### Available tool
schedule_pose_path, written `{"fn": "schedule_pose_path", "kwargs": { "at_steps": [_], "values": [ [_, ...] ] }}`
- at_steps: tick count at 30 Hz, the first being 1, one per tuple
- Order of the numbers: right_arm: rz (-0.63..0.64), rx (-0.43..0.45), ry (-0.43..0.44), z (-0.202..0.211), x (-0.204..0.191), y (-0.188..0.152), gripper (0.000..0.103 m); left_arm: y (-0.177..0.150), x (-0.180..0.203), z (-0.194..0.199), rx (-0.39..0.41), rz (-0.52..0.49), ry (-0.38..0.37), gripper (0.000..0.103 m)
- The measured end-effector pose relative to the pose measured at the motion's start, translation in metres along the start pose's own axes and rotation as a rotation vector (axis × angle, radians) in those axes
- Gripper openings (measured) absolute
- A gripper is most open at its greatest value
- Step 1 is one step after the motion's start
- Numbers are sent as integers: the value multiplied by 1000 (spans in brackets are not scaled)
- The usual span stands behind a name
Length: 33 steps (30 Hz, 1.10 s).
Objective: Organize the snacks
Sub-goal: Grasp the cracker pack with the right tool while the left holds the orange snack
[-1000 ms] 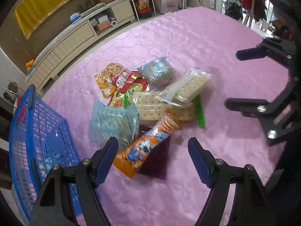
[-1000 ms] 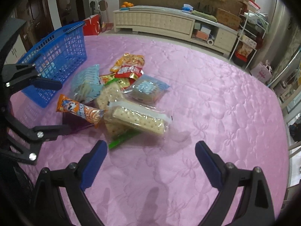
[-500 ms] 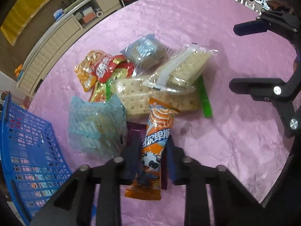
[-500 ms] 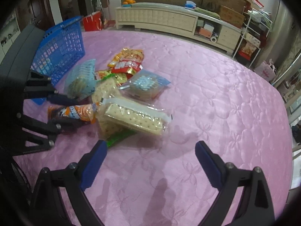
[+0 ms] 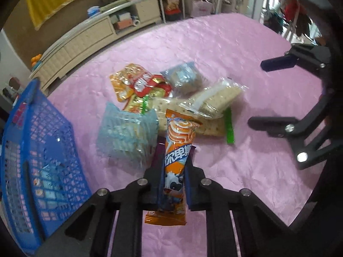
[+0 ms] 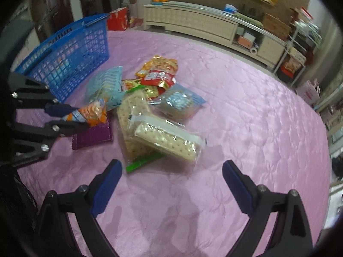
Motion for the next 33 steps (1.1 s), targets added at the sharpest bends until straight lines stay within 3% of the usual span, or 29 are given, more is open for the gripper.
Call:
{"fn": "schedule_pose_path", "kwargs": {
  "at_steps": [2, 5, 10, 20, 26, 30, 33],
  "values": [
    [26, -12, 13, -6, -4, 4, 97, -4, -3, 5, 4, 25, 25, 14],
    [51, -36, 41, -21, -6, 14, 97, -8, -7, 6, 6, 94, -10, 14],
    [106, -107, 60, -48, -8, 29, 97, -11, -10, 5, 1, 160, 0, 14],
    [149, -232, 232, -87, 3, 40, 93, -6, -12, -6, -11, 156, 8, 14],
    [196, -250, 284, -82, 7, 37, 74, -8, -10, -13, -21, 163, -6, 14],
    [177, -273, 333, -79, 7, 35, 49, -7, -8, -16, -21, 183, -20, 14],
    [162, -253, 313, -73, 6, 32, 37, -5, -6, -12, -9, 184, -27, 14]
  ]
}}
Point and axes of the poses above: each gripper's, at about its wrist camera, not at the fingertips, and z roughly against the way its jaws point, x to its right, y to its top, the point moved 3 cm from there along -z, roughly the way its jaws point, and after that the axes turned 11 degrees about -z, right-handed, at the moved point
